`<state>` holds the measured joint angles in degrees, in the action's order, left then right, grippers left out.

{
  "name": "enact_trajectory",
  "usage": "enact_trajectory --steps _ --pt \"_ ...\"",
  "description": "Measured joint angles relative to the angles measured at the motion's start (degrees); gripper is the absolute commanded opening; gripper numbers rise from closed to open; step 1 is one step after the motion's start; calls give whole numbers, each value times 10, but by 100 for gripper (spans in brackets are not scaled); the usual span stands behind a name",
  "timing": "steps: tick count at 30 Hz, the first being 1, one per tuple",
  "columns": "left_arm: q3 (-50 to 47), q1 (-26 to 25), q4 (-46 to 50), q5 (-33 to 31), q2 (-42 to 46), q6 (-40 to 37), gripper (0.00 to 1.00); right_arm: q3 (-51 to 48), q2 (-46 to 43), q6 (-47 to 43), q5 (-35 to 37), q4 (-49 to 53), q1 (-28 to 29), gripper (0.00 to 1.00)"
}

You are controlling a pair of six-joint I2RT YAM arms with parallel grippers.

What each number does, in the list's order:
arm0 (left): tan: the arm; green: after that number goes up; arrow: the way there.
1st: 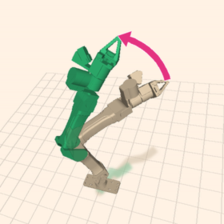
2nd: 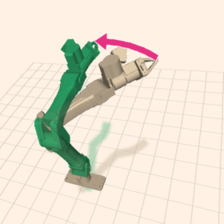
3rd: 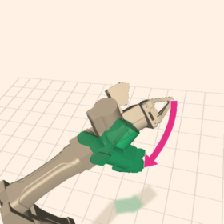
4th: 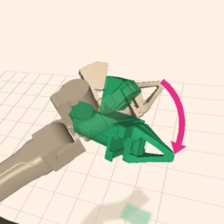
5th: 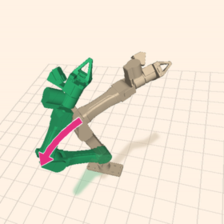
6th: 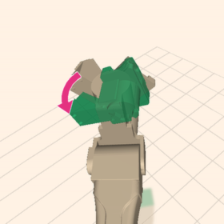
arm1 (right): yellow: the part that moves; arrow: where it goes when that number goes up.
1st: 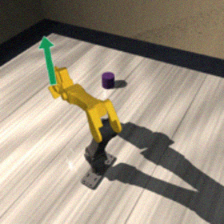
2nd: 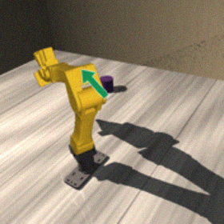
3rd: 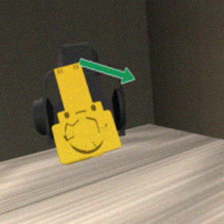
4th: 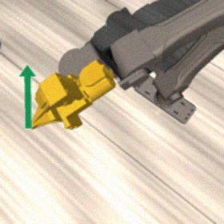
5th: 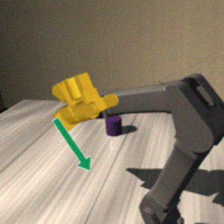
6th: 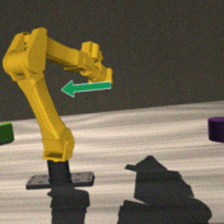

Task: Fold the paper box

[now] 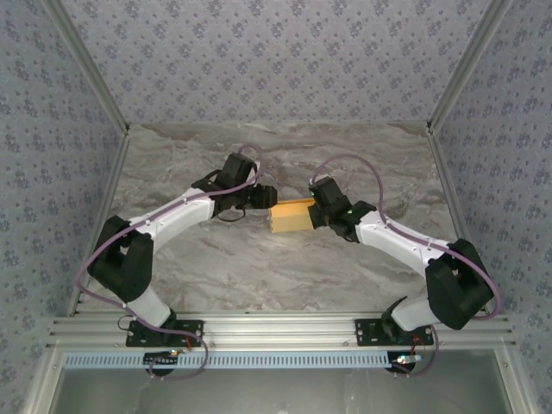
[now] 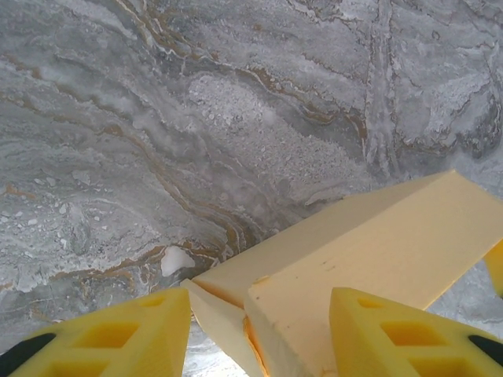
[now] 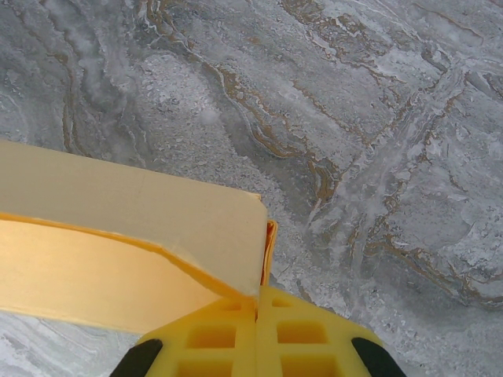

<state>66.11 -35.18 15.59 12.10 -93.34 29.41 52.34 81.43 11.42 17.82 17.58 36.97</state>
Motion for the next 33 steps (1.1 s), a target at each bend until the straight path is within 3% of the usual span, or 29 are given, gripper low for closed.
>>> enact_trajectory --steps 15,24,33 --pt "-45 -2 -62 17 0 22 45 0 0 0 1 1 0 1" --pt "-48 -3 -66 16 0 21 44 4 0 2 2 9 0 17" --pt "-48 -6 -64 16 0 21 44 9 -7 2 2 33 0 27"
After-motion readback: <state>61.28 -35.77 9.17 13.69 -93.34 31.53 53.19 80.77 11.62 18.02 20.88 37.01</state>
